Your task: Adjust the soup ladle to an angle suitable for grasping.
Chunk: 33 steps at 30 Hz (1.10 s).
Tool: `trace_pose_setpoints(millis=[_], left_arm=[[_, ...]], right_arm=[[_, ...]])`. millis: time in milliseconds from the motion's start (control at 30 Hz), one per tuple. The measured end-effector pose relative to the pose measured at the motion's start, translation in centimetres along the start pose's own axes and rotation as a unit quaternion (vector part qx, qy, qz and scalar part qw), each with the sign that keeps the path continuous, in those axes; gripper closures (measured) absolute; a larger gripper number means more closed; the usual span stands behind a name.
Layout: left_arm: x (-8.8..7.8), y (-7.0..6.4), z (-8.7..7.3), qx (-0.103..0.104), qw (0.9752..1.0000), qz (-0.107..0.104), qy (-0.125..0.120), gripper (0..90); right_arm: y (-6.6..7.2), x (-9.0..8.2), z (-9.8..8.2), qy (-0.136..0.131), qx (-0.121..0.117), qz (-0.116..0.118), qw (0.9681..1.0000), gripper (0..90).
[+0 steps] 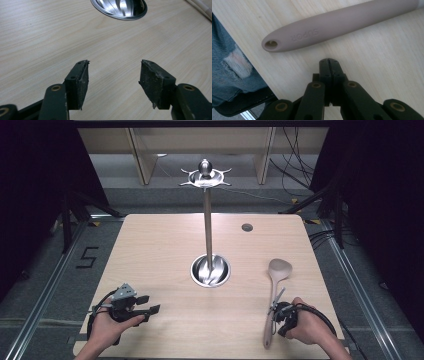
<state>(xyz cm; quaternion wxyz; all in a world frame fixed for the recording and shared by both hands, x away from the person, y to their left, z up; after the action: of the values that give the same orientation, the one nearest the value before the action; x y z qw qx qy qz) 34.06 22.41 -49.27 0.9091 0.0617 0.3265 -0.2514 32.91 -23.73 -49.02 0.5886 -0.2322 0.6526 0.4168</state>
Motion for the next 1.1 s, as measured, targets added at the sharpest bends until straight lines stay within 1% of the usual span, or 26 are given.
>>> trace_pose_setpoints(millis=[33, 133, 167, 200, 233, 267, 333, 367, 433, 467, 533, 600, 633, 667, 700, 733, 767, 800, 833, 900, 933, 967, 1000, 1033, 1067, 1100], left_arm=[[0.0, 0.0, 0.0, 0.0, 1.0, 0.0, -0.001, 39.3], [0.0, 0.0, 0.0, 0.002, 1.0, -0.001, 0.001, 39.4], [0.0, 0.1, 0.0, 0.007, 1.0, 0.001, 0.003, 39.4], [0.0, 0.0, 0.0, 0.0, 1.0, 0.0, 0.0, 39.4], [0.0, 0.0, 0.0, 0.0, 1.0, -0.002, -0.002, 39.4], [-0.1, 0.1, 0.0, 0.003, 1.0, 0.0, 0.002, 39.4], [-0.1, 0.0, -0.1, -0.002, 1.0, 0.0, 0.002, 39.4], [-0.1, 0.0, -0.1, 0.005, 1.0, -0.001, 0.001, 39.4], [-0.1, 0.0, 0.0, 0.003, 1.0, 0.0, 0.002, 39.4], [-0.1, 0.1, -0.1, 0.006, 1.0, -0.002, 0.004, 39.4], [0.0, 0.0, 0.0, 0.0, 1.0, -0.002, 0.0, 39.3], [0.0, 0.0, 0.0, 0.0, 1.0, -0.002, 0.001, 39.4], [0.0, 0.0, -0.1, -0.002, 1.0, -0.001, 0.001, 39.3], [0.0, 0.0, -0.1, -0.003, 1.0, -0.001, 0.0, 39.4], [0.0, -0.1, -0.1, -0.009, 0.9999, -0.002, -0.003, 39.4], [0.0, 0.0, -0.1, -0.007, 1.0, 0.0, -0.003, 39.4], [0.0, 0.0, -0.1, -0.007, 1.0, 0.0, -0.003, 39.3], [0.0, 0.0, -0.1, -0.012, 0.9999, -0.002, -0.006, 39.3], [0.0, 0.0, -0.1, -0.011, 0.9999, -0.003, -0.005, 39.3], [0.0, 0.0, -0.1, -0.009, 1.0, -0.003, -0.003, 39.3], [0.0, 0.0, -0.2, -0.01, 0.9999, -0.002, -0.003, 39.3], [0.0, 0.0, -0.2, -0.012, 0.9999, -0.003, -0.006, 39.3], [-0.1, 0.1, -0.2, -0.008, 1.0, -0.001, -0.002, 39.3], [-0.2, 0.2, -0.2, -0.003, 1.0, 0.0, 0.001, 39.3], [-0.2, 0.1, -0.3, -0.013, 0.9999, -0.001, -0.006, 39.3], [-0.2, 0.1, -0.3, -0.013, 0.9999, 0.0, -0.005, 39.3]], right_arm=[[0.1, 0.2, 0.4, 0.002, -0.007, 0.003, 1.0, 90.0], [0.3, 0.3, 0.9, 0.004, -0.013, 0.007, 0.9999, 90.0], [0.5, 0.5, 1.6, 0.003, -0.021, 0.008, 0.9997, 90.0], [0.5, 0.5, 1.6, 0.003, -0.021, 0.008, 0.9997, 90.0], [0.7, 0.5, 2.0, 0.007, -0.023, 0.003, 0.9997, 90.0], [0.9, 0.6, 2.4, 0.007, -0.028, -0.005, 0.9996, 90.0], [1.1, 0.7, 3.2, 0.005, -0.037, -0.005, 0.9993, 90.0], [1.2, 0.7, 3.6, 0.001, -0.041, -0.01, 0.9991, 90.0], [1.4, 0.8, 4.6, -0.007, -0.051, -0.013, 0.9986, 90.0], [1.4, 0.8, 5.1, -0.01, -0.056, -0.01, 0.9983, 90.0], [1.5, 0.9, 6.1, -0.021, -0.063, -0.01, 0.9978, 90.0], [1.4, 1.1, 7.3, -0.031, -0.076, -0.011, 0.9966, 90.0], [1.2, 1.1, 7.9, -0.033, -0.086, -0.006, 0.9958, 90.0], [0.8, 1.1, 9.2, -0.042, -0.105, -0.016, 0.9935, 90.0], [0.8, 1.2, 9.6, -0.047, -0.108, -0.02, 0.9929, 90.0], [0.8, 1.2, 9.6, -0.047, -0.108, -0.02, 0.9929, 90.0], [1.2, 1.1, 10.2, -0.059, -0.086, -0.009, 0.9945, 90.0], [1.0, 1.1, 11.2, -0.068, -0.098, -0.011, 0.9928, 90.0], [1.0, 1.1, 11.2, -0.068, -0.098, -0.011, 0.9928, 90.0], [0.9, 1.1, 12.2, -0.077, -0.098, -0.011, 0.9921, 90.0], [0.7, 1.1, 12.5, -0.078, -0.106, -0.01, 0.9913, 90.0], [0.6, 1.0, 13.1, -0.08, -0.103, -0.009, 0.9914, 90.0], [0.6, 1.0, 13.1, -0.08, -0.103, -0.009, 0.9914, 90.0], [0.6, 0.7, 13.3, -0.079, -0.116, -0.004, 0.9901, 87.2], [0.6, 0.7, 13.3, -0.079, -0.116, -0.004, 0.9901, 87.2], [0.5, 0.5, 13.3, -0.081, -0.126, -0.006, 0.9887, 84.8]])
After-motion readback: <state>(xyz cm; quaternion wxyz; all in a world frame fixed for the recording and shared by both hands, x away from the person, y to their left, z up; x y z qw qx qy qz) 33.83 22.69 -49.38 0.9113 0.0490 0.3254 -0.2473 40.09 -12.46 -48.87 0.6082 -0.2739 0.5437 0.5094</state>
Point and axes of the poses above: each handheld gripper's, and its own axes: x roughly forward along the jaws, z roughly out of its top, y roughly to its left, the point moved 2 cm from there along x, roughly forward along the jaws, and after that the axes turned 12 degrees about z, right-handed, at the moved point
